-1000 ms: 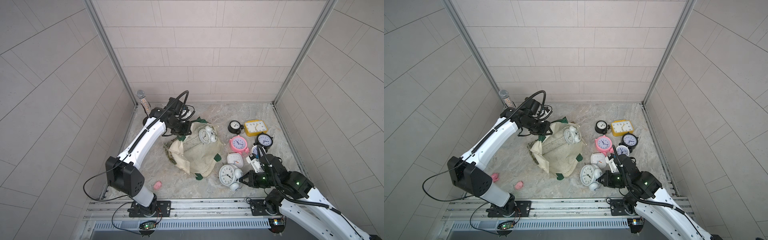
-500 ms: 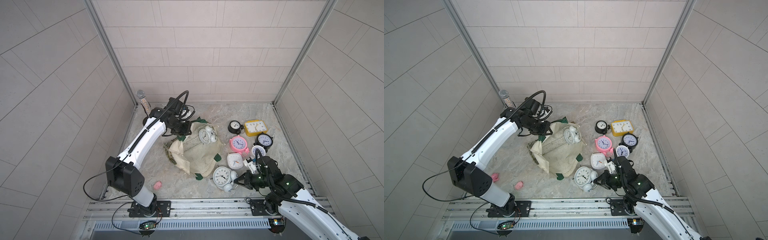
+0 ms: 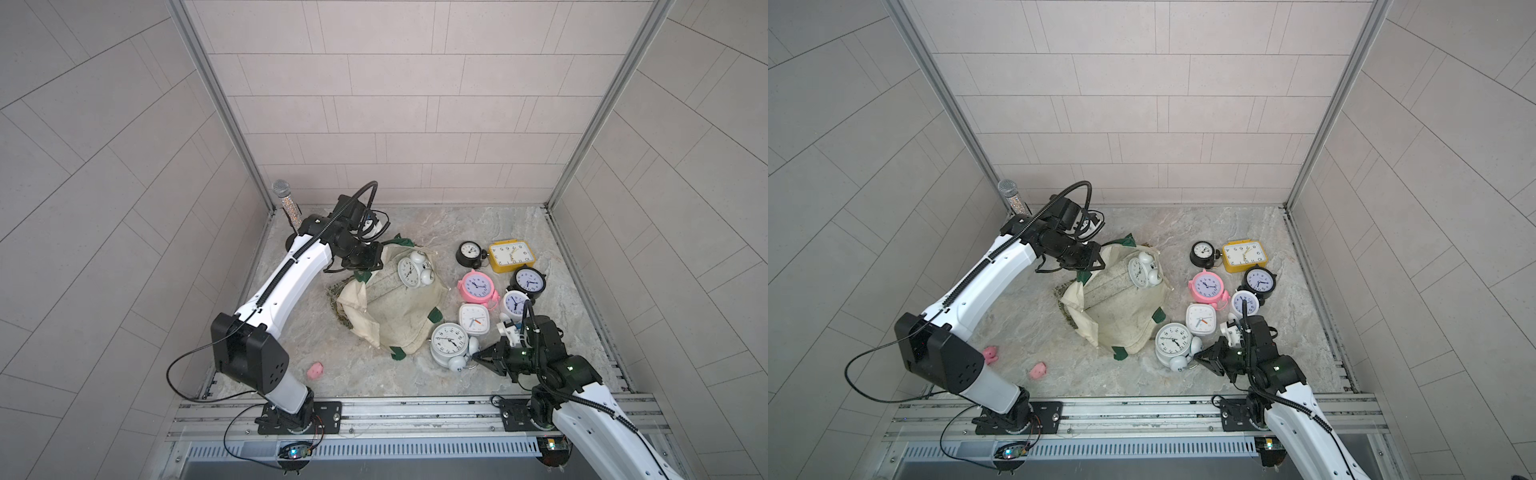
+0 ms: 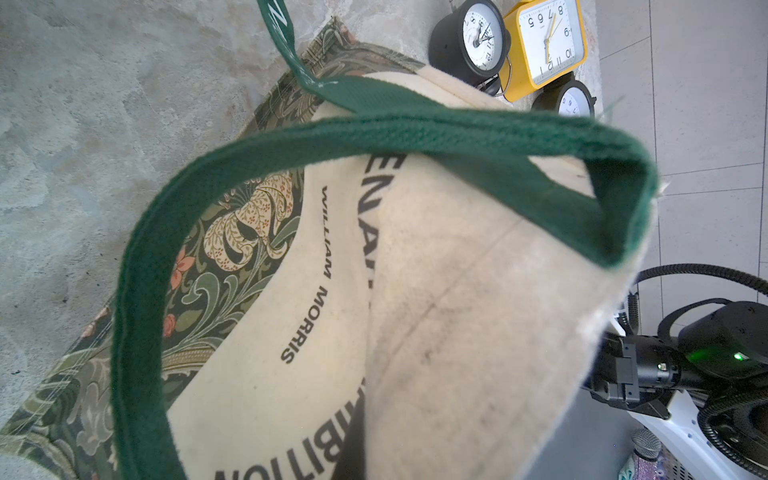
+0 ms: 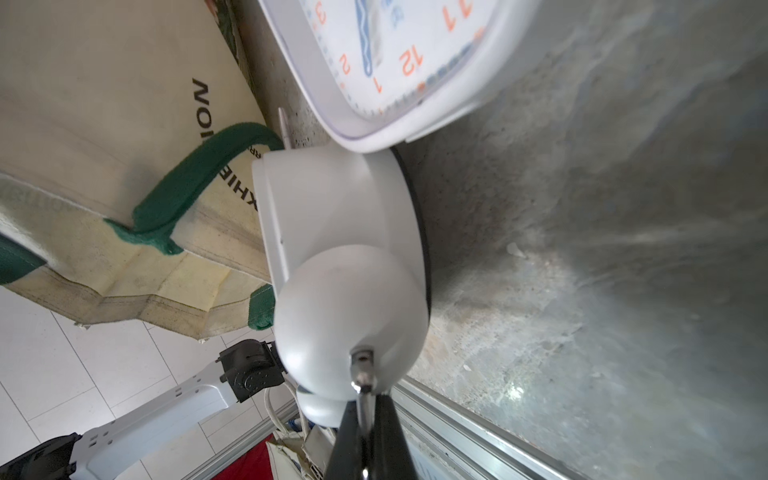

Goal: Take the alarm clock out of the canvas bag
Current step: Place the alarm at the center of the board.

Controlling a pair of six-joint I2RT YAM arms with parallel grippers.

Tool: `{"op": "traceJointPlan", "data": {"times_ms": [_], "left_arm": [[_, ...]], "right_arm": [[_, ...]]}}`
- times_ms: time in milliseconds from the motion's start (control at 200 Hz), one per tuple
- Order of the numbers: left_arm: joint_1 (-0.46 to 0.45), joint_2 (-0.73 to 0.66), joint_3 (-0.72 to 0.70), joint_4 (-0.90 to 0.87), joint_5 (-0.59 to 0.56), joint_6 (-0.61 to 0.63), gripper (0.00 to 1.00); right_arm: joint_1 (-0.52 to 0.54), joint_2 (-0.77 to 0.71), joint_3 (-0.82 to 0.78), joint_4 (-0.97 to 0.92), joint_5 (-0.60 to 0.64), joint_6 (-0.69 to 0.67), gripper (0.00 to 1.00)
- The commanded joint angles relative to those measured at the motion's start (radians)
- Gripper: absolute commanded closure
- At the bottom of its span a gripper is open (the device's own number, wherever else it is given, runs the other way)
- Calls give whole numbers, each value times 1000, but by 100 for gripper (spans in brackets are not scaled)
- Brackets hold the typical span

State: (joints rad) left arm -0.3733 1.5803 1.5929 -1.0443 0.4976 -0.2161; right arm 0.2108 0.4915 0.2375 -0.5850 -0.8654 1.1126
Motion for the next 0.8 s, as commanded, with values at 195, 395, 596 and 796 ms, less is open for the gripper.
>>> {"op": "traceJointPlan", "data": {"times_ms": [195,395,596,796], "left_arm": [[-3,12,10,-26,-2,16,100],[-3,13,12,-28,-2,18,100],[-3,17,13,-28,-1,17,100],[-3,18,11,-28,1,19,100]], "right_arm": [[-139,161,13,34,18,-184,100],[-209,266,37,42,36,-287,100],[-266,332,54,59,56,-343,100],[-282,343,63,85,96,-342,95]]}}
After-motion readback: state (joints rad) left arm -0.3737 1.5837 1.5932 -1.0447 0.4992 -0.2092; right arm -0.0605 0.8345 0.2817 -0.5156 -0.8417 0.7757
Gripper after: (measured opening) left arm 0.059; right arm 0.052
